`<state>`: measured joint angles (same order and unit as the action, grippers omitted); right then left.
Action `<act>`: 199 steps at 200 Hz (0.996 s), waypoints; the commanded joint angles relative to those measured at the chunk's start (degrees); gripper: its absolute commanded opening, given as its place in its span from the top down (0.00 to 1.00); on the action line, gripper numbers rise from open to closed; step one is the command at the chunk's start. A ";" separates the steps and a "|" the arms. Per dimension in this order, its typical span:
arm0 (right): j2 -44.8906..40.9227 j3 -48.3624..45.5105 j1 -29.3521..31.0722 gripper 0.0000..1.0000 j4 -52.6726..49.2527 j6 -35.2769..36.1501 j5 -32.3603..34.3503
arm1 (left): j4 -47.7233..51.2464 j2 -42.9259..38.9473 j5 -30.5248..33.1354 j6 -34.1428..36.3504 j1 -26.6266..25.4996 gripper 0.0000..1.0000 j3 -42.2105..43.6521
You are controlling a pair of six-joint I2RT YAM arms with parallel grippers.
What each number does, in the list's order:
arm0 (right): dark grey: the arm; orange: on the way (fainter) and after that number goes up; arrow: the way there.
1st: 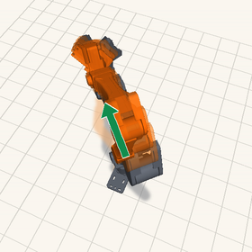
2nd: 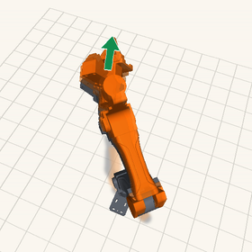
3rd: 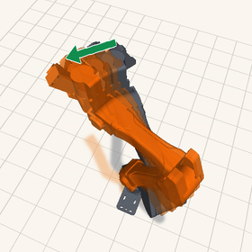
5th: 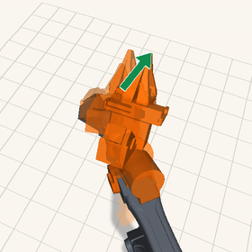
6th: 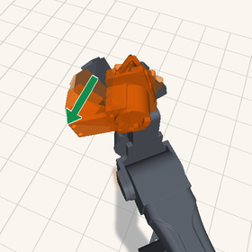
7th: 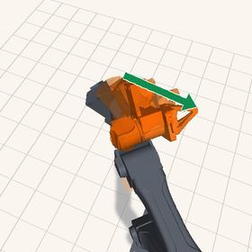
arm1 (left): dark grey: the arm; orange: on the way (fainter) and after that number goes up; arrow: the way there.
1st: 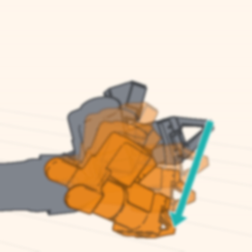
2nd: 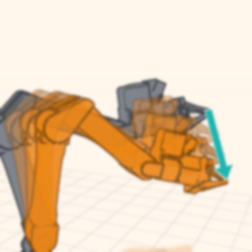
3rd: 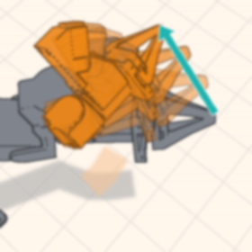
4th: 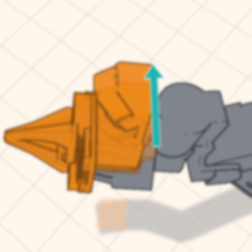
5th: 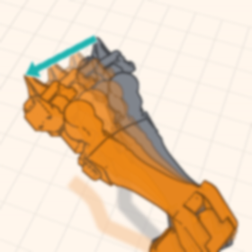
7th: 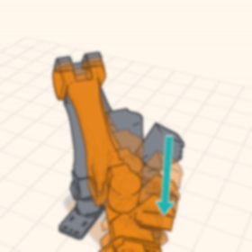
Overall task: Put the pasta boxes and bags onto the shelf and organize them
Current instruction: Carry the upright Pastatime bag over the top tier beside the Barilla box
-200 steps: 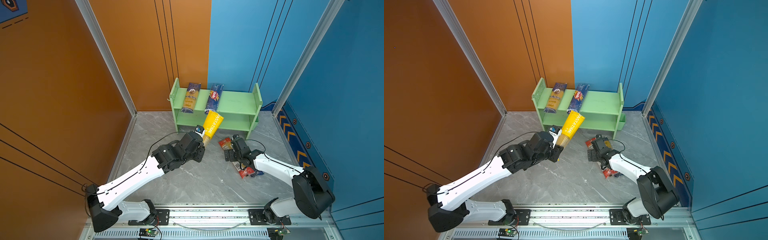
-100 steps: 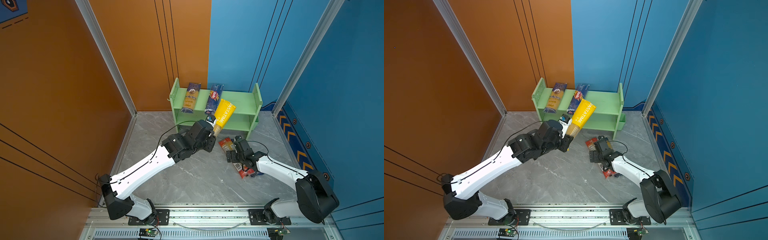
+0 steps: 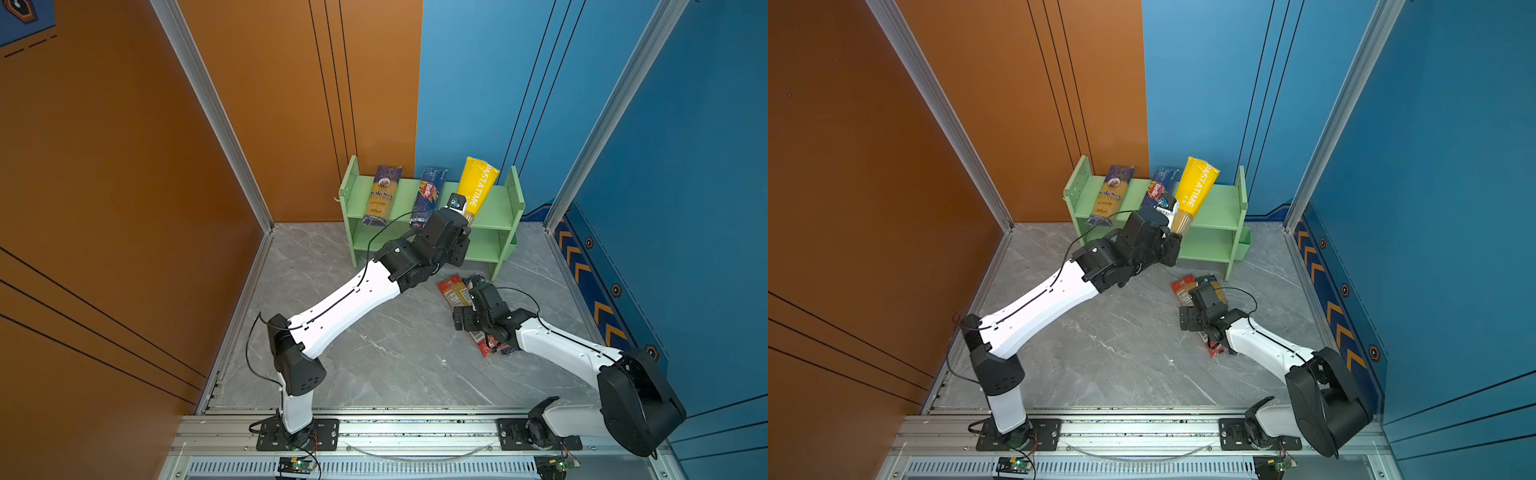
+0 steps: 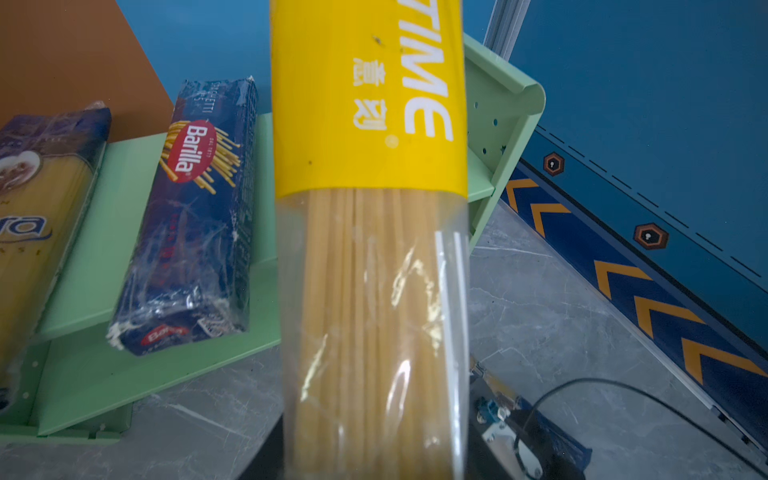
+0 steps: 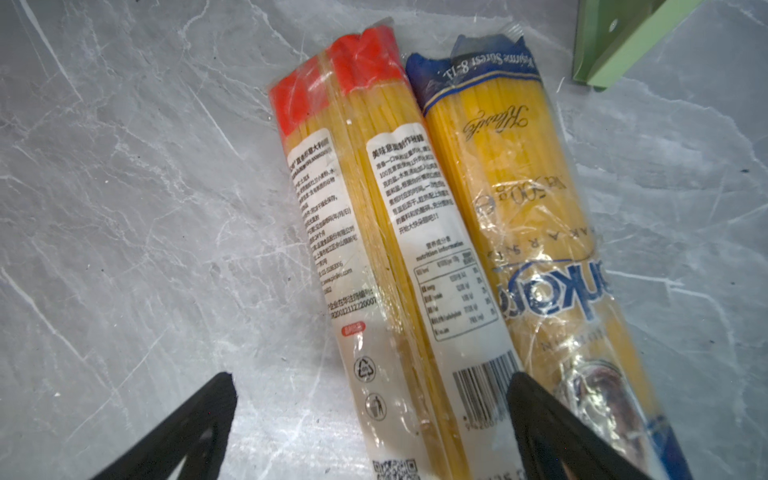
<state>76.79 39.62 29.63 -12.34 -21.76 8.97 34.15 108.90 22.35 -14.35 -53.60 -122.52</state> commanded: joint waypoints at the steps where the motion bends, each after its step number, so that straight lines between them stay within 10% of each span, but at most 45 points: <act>1: -1.66 -1.61 0.78 0.00 1.05 -1.53 0.08 | -7.54 2.96 4.92 -0.14 0.63 1.00 -10.59; 62: -2.66 -4.68 1.65 0.00 2.08 -1.57 0.09 | -6.09 13.65 9.23 -2.56 1.06 1.00 -24.08; 199: -8.34 -10.65 3.10 0.00 5.21 -4.08 -0.99 | -18.50 20.53 12.50 -4.59 0.87 1.00 -24.08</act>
<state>69.71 30.37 32.01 -7.84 -24.29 8.56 27.35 130.52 32.34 -18.44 -52.77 -143.28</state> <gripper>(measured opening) 0.993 0.413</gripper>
